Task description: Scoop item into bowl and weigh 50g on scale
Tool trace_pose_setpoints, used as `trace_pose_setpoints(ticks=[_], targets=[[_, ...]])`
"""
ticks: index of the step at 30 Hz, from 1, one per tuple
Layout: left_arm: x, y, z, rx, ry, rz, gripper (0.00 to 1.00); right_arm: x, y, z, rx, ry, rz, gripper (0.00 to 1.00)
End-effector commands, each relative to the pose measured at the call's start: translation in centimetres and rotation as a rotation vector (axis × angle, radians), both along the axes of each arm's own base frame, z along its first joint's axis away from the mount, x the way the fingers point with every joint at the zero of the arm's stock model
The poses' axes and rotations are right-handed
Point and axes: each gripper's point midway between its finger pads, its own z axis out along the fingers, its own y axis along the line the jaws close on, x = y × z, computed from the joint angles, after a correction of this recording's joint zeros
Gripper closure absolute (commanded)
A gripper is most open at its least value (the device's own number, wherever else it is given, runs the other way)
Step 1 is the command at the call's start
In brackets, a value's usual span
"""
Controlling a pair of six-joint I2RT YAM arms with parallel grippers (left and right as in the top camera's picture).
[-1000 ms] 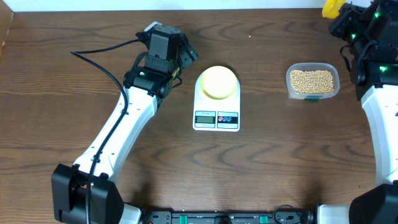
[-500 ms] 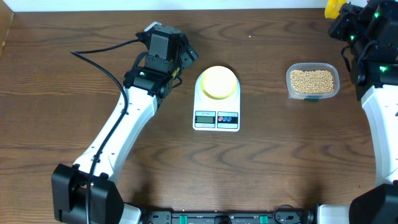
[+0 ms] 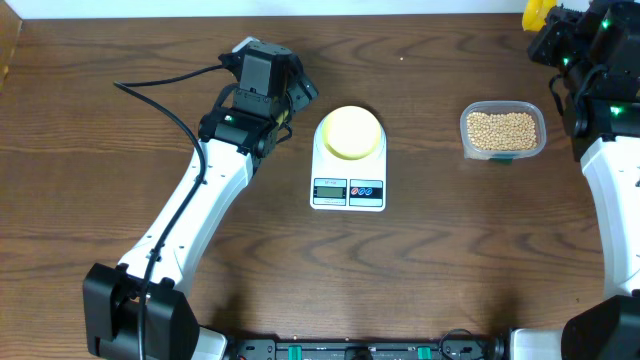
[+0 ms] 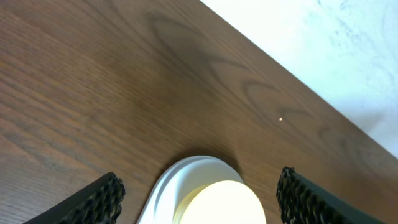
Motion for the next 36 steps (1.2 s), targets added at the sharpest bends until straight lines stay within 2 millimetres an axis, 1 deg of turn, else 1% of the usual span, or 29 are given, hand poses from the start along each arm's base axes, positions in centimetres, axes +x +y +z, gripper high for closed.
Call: trace_pose_setpoints(ticks=[1, 6, 10, 14, 20, 25, 27, 32, 36], targets=[[0.0, -0.1, -0.6, 0.095, -0.003, -0.092, 0.19, 0.2, 0.2, 0.1, -0.014, -0.002, 0.012, 0.99], [-0.7, -2.5, -0.5, 0.150, -0.030, -0.347, 0.20, 0.2, 0.3, 0.1, -0.010, -0.002, 0.012, 0.99], [-1.3, -3.8, -0.4, 0.166, -0.049, -0.480, 0.20, 0.2, 0.3, 0.1, -0.010, -0.002, 0.012, 0.99], [-1.9, -5.1, -0.4, 0.155, -0.054, -0.551, 0.20, 0.2, 0.3, 0.1, -0.010, -0.002, 0.012, 0.99], [-2.9, -7.2, -0.5, 0.207, -0.073, -0.632, 0.20, 0.2, 0.3, 0.1, -0.010, -0.002, 0.012, 0.99], [-3.3, -7.1, -1.0, 0.298, -0.055, -0.594, 0.19, 0.2, 0.3, 0.1, -0.010, -0.002, 0.012, 0.99], [-3.7, -7.0, -1.2, 0.333, -0.038, -0.604, 0.19, 0.2, 0.3, 0.1, -0.009, -0.002, 0.015, 0.99], [-4.8, -6.7, -1.8, 0.347, 0.021, -0.623, 0.20, 0.2, 0.7, 0.1, 0.007, -0.003, 0.029, 0.99], [-5.8, -6.2, -2.6, 0.360, 0.076, -0.636, 0.20, 0.2, 0.7, 0.1, 0.008, -0.003, 0.029, 0.99]])
